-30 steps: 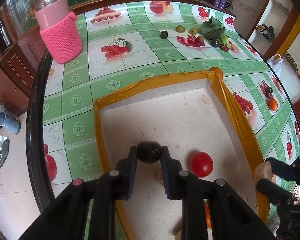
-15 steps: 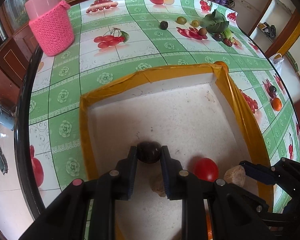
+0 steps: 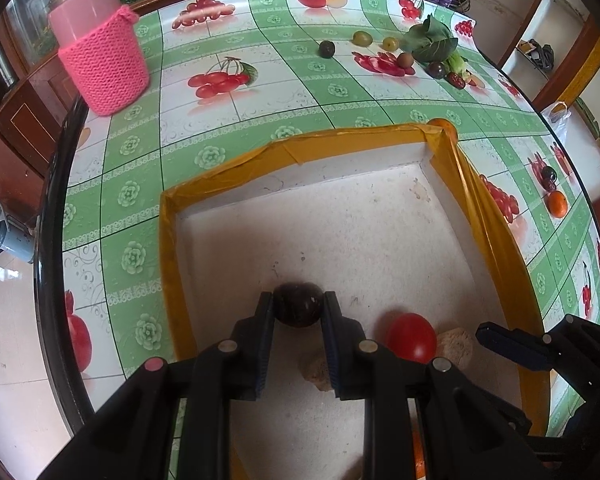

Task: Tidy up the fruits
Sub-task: 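Carry the bread piece and plum into the tray and open both grippers, then grasp an orange with the right gripper while the left grasps the brown date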

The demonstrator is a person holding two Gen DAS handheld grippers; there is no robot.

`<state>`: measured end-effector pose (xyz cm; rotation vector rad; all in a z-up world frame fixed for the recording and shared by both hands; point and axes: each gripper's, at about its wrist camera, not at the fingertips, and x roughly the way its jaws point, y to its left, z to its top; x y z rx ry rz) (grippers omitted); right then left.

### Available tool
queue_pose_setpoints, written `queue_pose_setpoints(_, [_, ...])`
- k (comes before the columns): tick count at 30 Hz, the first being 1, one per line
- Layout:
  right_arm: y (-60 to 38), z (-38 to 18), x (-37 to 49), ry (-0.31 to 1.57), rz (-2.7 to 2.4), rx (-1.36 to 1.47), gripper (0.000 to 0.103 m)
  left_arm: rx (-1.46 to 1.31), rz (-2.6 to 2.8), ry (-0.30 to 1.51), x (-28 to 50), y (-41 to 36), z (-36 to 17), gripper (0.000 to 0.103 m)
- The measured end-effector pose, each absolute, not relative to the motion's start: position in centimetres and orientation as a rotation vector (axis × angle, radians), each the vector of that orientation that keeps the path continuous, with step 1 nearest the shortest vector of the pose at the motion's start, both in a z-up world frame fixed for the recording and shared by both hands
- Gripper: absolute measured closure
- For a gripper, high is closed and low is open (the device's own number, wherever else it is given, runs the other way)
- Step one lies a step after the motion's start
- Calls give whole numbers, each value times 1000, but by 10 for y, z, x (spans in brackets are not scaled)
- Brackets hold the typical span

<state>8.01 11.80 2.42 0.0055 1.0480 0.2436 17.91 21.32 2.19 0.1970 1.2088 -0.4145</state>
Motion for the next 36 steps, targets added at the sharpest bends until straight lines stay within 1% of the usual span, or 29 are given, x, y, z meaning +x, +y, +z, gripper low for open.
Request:
queue_pose_setpoints(6, [112, 30, 71, 1049, 242, 62, 70, 226, -407, 1185, 173, 212, 29, 75])
queue_pose_setpoints(7, [112, 31, 70, 1048, 242, 66, 70, 229, -405, 1182, 173, 212, 30, 73])
queue_pose_setpoints(11, [113, 35, 60, 1042, 242, 64, 69, 265, -391, 1143, 166, 209, 38, 61])
queue_pose_setpoints(13, [113, 36, 56, 1040, 243, 66, 69, 281, -392, 1126, 163, 207, 43, 59])
queue_pose_setpoints(18, [111, 41, 42, 1037, 241, 84, 68, 302, -400, 1089, 153, 200, 54, 51])
queue_pose_setpoints(23, [104, 49, 25, 1022, 231, 103, 62, 314, -416, 1065, 143, 191, 64, 44])
queue_pose_setpoints(25, [100, 52, 19, 1015, 213, 113, 57, 317, -428, 1055, 139, 186, 68, 44])
queue_pose_setpoints(28, [89, 58, 7, 994, 206, 149, 56, 334, -450, 1038, 132, 174, 75, 44])
queue_pose_setpoints(31, [75, 65, -5, 963, 163, 170, 49, 350, -478, 1019, 125, 158, 83, 43])
queue_pose_setpoints(35, [44, 70, -18, 932, 109, 222, 44, 379, -522, 1002, 114, 129, 91, 34])
queue_pose_setpoints(36, [35, 69, -20, 929, 97, 238, 43, 390, -534, 1000, 112, 121, 92, 34])
